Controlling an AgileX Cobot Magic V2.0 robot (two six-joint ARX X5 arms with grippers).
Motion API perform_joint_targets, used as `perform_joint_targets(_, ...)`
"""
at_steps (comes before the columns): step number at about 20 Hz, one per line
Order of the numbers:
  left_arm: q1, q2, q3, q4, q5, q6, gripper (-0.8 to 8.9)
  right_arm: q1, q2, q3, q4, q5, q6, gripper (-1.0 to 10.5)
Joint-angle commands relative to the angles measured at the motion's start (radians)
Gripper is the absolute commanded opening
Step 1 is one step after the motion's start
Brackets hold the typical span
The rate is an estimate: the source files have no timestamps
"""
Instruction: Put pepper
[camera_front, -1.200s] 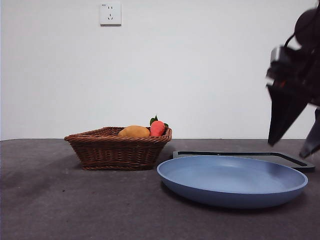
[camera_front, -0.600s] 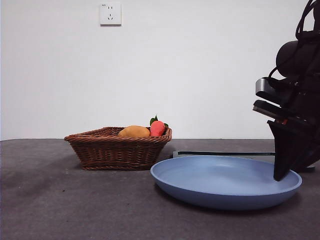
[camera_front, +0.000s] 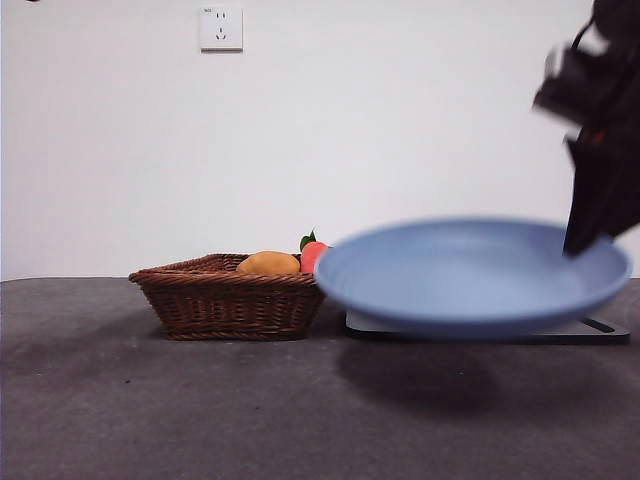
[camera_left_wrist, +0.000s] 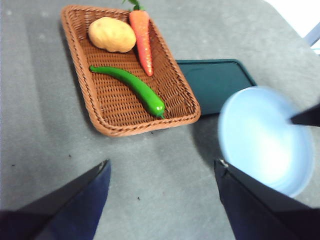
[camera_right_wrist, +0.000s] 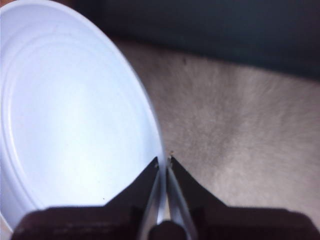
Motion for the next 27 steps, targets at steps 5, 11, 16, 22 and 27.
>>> perform_joint_targets(5, -0.175, 0.318, 0.21, 0.078, -0.148, -0.053, 3.65, -0.082, -0.28, 0.014, -0.058, -0.002, 0.028, 0.1)
perform_joint_targets(11, -0.285, 0.644, 0.402, 0.139, -0.291, -0.1, 3.65, -0.131, -0.437, 0.014, -0.098, -0.001, 0.033, 0.1)
perform_joint_targets(16, -0.318, 0.893, 0.549, 0.145, -0.373, -0.129, 3.63, -0.138, -0.499, 0.014, -0.112, -0.002, 0.05, 0.1)
perform_joint_targets(22, -0.332, 1.119, 0.69, 0.138, -0.406, -0.157, 3.63, -0.138, -0.51, 0.014, -0.118, -0.002, 0.05, 0.1)
perform_joint_targets(27, -0.353, 1.232, 0.706, 0.151, -0.421, -0.177, 3.63, -0.138, -0.509, 0.014, -0.118, -0.002, 0.048, 0.1)
